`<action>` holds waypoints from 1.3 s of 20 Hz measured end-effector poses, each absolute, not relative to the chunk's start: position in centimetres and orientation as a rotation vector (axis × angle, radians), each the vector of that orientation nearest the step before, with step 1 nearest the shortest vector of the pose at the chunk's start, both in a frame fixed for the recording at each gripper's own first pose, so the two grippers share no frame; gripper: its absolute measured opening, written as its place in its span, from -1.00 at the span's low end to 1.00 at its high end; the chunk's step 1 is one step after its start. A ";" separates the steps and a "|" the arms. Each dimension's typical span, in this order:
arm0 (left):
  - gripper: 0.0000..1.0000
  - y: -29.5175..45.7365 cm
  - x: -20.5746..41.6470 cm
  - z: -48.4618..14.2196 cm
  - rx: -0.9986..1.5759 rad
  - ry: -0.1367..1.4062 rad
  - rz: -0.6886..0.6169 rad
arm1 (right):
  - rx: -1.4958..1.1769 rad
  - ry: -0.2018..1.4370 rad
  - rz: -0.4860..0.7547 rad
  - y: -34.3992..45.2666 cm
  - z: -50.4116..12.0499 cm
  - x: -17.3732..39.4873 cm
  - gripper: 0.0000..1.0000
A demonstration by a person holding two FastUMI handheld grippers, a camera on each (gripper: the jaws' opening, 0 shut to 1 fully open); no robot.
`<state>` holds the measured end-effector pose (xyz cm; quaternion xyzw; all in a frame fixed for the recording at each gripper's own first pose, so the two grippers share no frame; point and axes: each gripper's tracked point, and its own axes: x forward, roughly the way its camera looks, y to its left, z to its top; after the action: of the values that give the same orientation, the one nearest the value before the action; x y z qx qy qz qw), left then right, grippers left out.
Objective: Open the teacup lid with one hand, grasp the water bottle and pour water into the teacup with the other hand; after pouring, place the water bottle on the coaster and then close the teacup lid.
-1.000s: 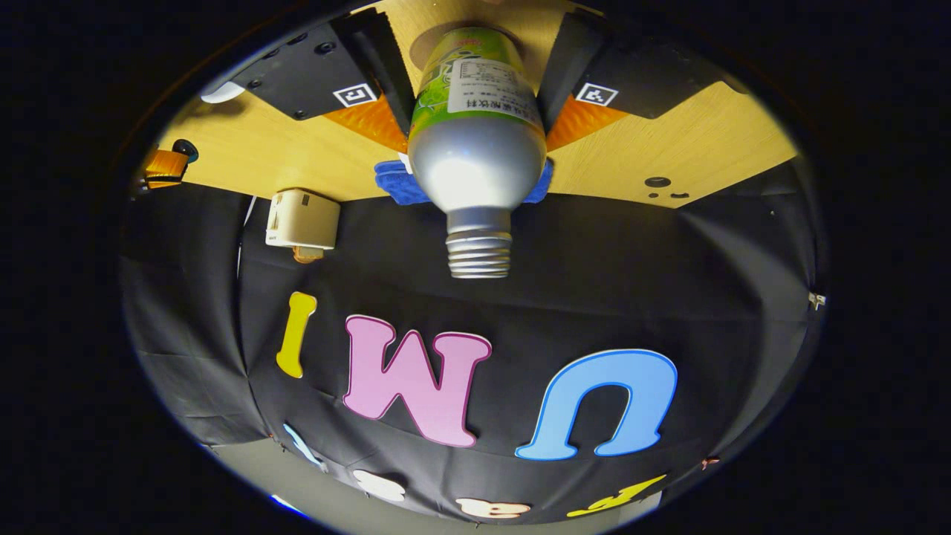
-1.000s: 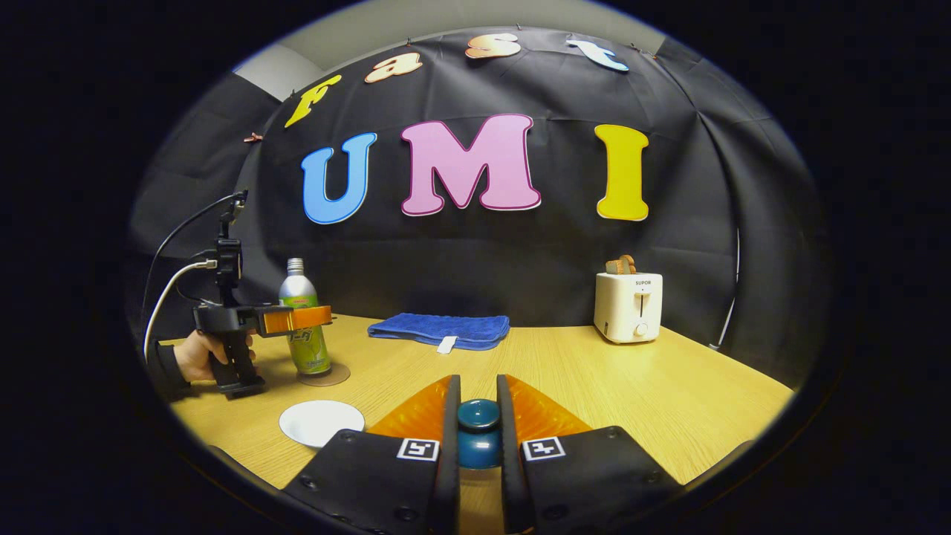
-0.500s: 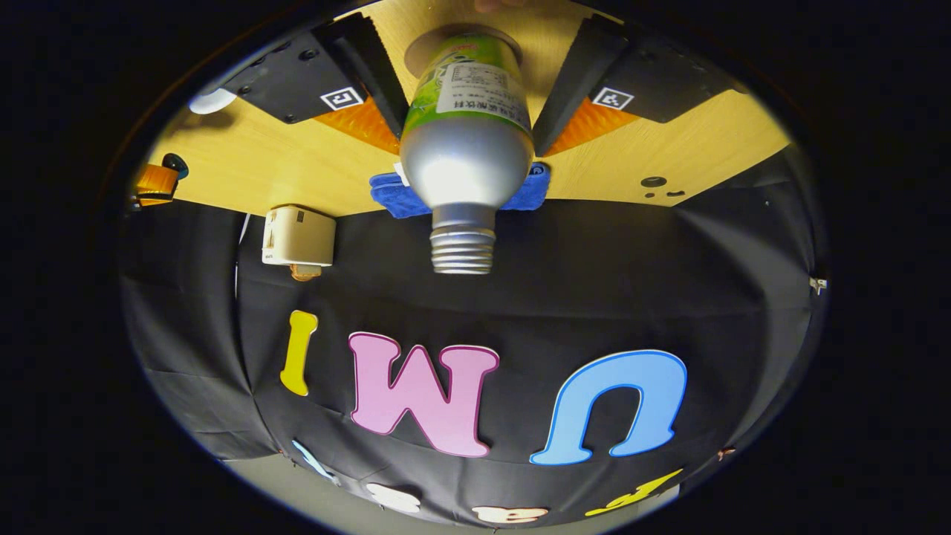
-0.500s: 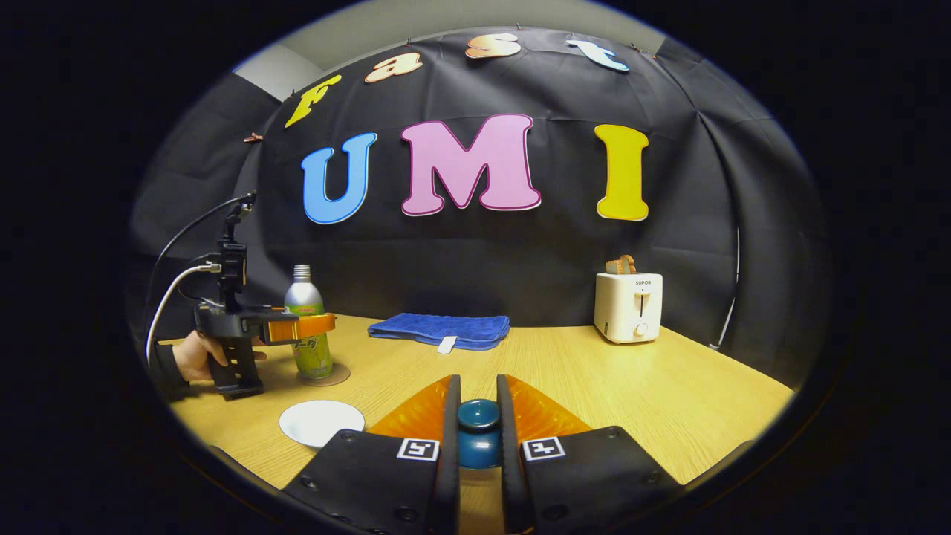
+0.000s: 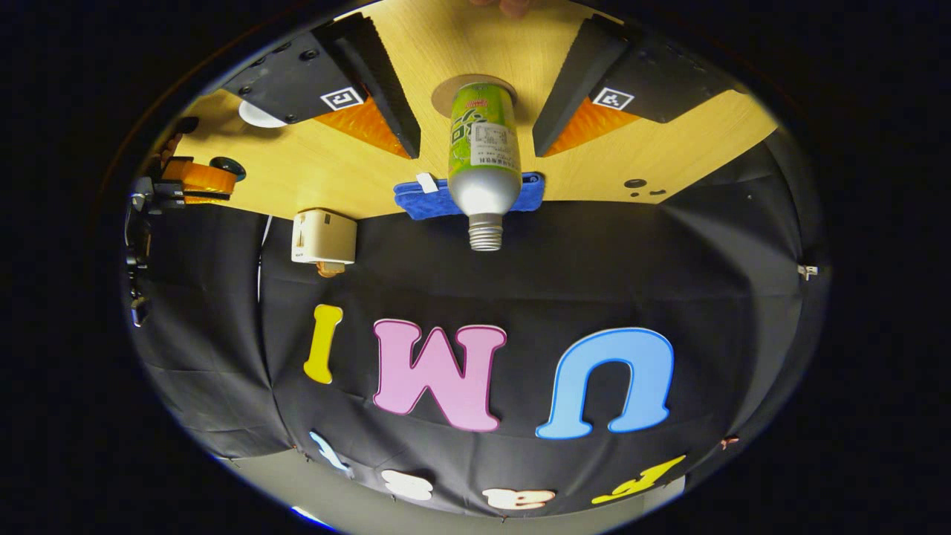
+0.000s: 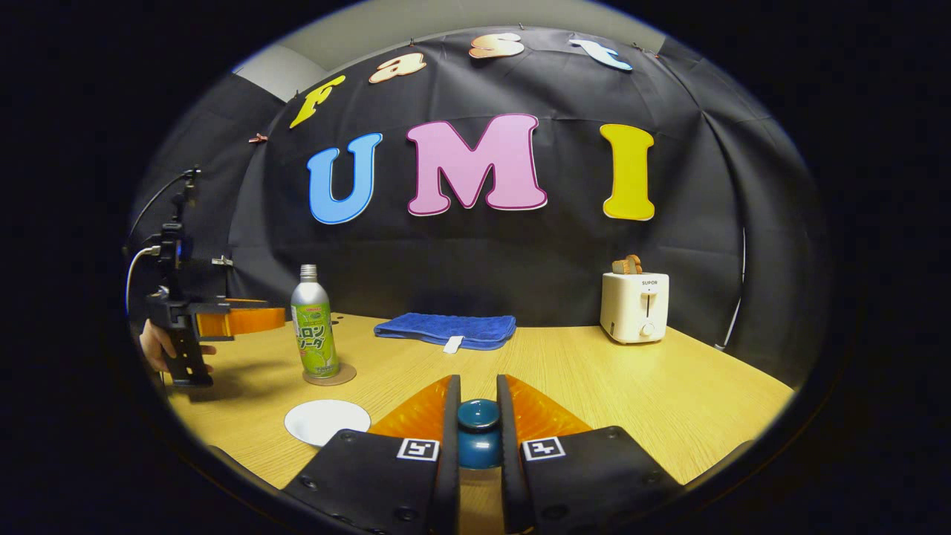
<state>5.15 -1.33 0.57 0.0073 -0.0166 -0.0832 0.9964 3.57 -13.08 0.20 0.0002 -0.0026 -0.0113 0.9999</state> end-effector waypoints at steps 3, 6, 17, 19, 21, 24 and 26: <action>0.92 -0.4 3.0 -0.6 0.025 -0.053 -0.118 | 0.001 -0.003 -0.023 -13.1 0.2 3.5 -0.48; 0.92 -0.5 2.2 -2.0 0.004 -0.034 -0.112 | 0.002 -0.005 0.013 -11.9 0.2 3.2 -0.48; 0.92 1.0 2.6 -2.5 0.004 -0.044 -0.064 | 0.041 0.067 0.173 -1.5 0.1 4.1 -0.48; 0.92 1.2 2.6 -2.6 0.004 -0.044 -0.058 | 0.047 0.091 0.171 -0.9 -0.4 4.8 -0.48; 0.92 1.5 2.6 -2.6 0.003 -0.043 -0.044 | 0.058 0.126 0.188 -0.1 -1.6 5.1 -0.48; 0.92 1.7 2.6 -2.6 0.002 -0.043 -0.032 | 0.045 0.177 0.203 0.5 -2.9 5.0 -0.47; 0.92 1.8 2.7 -2.7 0.003 -0.045 -0.028 | 0.011 0.182 0.206 1.0 -3.0 5.3 -0.58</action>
<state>2.66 1.78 -2.70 0.0013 -0.0223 -0.0139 0.9997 5.28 1.01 -2.98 0.0055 0.0906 0.1025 0.9906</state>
